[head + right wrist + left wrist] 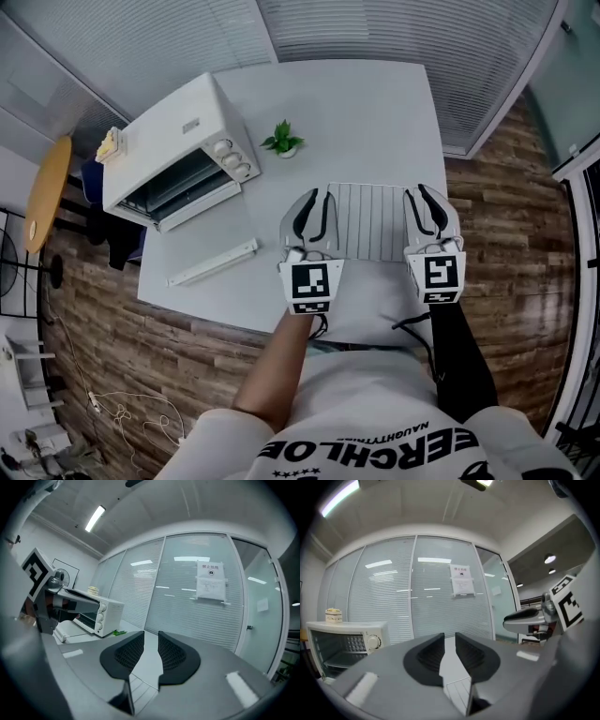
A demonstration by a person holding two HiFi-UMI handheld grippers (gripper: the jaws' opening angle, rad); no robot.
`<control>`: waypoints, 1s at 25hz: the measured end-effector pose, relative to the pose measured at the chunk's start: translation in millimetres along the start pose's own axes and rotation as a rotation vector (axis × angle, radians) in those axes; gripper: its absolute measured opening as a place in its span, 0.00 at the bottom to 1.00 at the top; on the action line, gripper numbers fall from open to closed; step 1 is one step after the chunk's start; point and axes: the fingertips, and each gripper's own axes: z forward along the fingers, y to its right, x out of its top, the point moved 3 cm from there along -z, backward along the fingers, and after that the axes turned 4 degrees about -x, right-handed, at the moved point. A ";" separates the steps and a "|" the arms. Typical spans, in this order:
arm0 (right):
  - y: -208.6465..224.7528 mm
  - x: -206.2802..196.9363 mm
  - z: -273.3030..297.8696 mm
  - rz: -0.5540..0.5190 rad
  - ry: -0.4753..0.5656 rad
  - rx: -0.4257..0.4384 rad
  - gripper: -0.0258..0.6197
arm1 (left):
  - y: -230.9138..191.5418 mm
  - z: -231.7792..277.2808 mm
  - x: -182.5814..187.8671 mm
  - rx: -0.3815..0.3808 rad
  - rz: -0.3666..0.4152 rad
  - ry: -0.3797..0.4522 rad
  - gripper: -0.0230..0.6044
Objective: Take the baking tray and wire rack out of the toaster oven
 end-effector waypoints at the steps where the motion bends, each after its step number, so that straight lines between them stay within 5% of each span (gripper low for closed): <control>1: -4.0 0.3 1.6 0.003 -0.002 0.007 0.15 | -3.6 -2.3 1.5 0.003 -0.009 0.003 0.16; 12: -79.9 28.4 21.3 0.000 0.020 0.111 0.15 | -68.3 -50.6 -6.2 0.077 -0.042 -0.009 0.16; 25: -227.8 80.9 42.2 0.005 0.074 0.231 0.15 | -187.4 -150.1 -12.1 0.170 -0.062 -0.007 0.16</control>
